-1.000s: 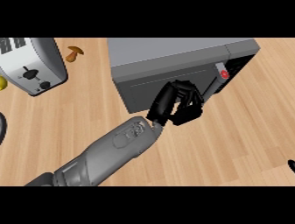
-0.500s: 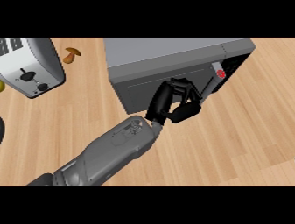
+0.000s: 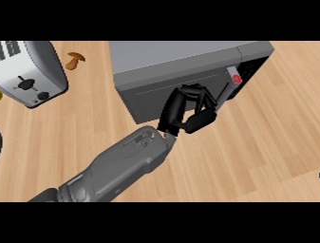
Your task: Pick up the milk, place it into the microwave and close the microwave
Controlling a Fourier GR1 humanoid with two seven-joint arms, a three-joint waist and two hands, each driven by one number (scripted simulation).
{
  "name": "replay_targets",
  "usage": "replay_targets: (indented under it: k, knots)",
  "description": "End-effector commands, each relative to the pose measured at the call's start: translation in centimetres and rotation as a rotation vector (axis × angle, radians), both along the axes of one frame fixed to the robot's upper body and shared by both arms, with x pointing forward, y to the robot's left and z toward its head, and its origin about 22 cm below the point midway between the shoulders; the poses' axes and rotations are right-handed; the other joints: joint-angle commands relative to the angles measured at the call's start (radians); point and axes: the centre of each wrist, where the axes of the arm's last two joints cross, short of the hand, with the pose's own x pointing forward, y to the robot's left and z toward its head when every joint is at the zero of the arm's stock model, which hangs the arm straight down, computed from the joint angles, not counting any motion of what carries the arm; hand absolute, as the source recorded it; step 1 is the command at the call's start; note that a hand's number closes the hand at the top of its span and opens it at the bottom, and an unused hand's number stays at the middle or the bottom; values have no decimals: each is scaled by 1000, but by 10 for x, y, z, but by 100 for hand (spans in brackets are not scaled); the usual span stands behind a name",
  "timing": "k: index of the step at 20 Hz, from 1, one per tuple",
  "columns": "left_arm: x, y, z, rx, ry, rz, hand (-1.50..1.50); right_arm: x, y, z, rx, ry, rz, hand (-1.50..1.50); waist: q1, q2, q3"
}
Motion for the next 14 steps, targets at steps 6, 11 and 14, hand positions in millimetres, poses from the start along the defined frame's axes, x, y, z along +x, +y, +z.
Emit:
replay_targets:
  k: [6,11,14]
  knots:
    - [24,8,6,-8,-24,104,150,4,3,10,-10,-33,76,-150,-12,21,-2]
    - [23,12,-2,-14,-31,123,150,3,3,9,-15,-22,97,-150,-25,25,-2]
    - [25,9,3,-23,-34,128,150,4,6,9,-21,-18,123,-150,-28,27,-2]
